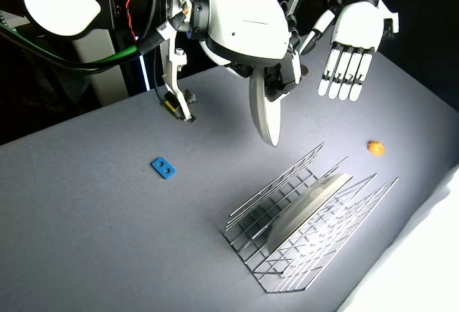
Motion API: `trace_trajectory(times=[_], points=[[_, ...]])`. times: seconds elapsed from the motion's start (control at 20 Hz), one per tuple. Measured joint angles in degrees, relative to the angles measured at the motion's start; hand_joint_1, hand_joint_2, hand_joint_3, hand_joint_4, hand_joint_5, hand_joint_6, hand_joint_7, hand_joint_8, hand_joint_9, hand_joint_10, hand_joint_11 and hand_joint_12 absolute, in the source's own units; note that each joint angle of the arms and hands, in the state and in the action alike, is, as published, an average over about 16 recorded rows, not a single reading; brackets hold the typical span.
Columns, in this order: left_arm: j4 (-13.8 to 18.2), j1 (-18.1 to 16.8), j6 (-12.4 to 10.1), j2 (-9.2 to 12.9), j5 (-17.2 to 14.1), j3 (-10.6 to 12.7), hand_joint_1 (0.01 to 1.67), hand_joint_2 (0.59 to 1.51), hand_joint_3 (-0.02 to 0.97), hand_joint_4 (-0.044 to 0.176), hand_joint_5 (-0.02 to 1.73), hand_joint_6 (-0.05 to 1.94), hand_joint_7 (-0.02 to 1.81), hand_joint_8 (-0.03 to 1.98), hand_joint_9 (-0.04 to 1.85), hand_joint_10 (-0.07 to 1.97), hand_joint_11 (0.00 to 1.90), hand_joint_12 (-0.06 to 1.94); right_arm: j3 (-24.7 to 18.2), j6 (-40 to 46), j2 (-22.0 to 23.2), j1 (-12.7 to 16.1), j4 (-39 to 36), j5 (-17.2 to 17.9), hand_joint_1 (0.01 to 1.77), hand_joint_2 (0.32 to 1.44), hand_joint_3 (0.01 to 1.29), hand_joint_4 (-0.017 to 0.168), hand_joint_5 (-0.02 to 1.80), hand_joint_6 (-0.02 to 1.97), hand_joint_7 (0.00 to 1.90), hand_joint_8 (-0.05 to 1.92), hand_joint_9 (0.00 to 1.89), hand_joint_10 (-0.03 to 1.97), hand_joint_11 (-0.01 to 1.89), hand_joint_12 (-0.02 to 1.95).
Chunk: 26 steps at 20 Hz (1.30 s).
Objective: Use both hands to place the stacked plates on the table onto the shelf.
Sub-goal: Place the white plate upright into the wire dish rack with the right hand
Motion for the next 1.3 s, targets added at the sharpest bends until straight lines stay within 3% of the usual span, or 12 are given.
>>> trace_trajectory(times=[0.3,0.65,1.3], points=[[1.3,-0.6,-0.1,0.5,-2.6,1.0,0.02,1.216,0.008,-0.001,0.13,0.01,0.09,0.01,0.06,0.01,0.02,0.01,2.1,8.1,0.1,3.4,0.0,-2.2,1.22,0.98,0.01,0.004,0.98,0.91,1.13,0.77,1.36,0.00,0.93,0.95],[1.5,-0.6,-0.2,0.6,-3.2,1.6,0.02,1.215,0.008,-0.001,0.13,0.01,0.09,0.01,0.06,0.01,0.02,0.01,5.2,14.8,-0.1,6.0,-0.1,-3.7,1.22,0.99,0.01,0.001,0.96,0.91,1.12,0.79,1.36,-0.01,0.93,0.97],[1.4,-0.6,-0.4,0.6,-3.2,1.8,0.02,1.215,0.008,-0.001,0.12,0.01,0.07,0.01,0.05,0.01,0.02,0.01,11.1,19.2,-1.9,6.6,3.5,-6.5,1.22,1.00,0.01,0.001,0.96,0.91,1.12,0.79,1.36,-0.01,0.93,0.99]])
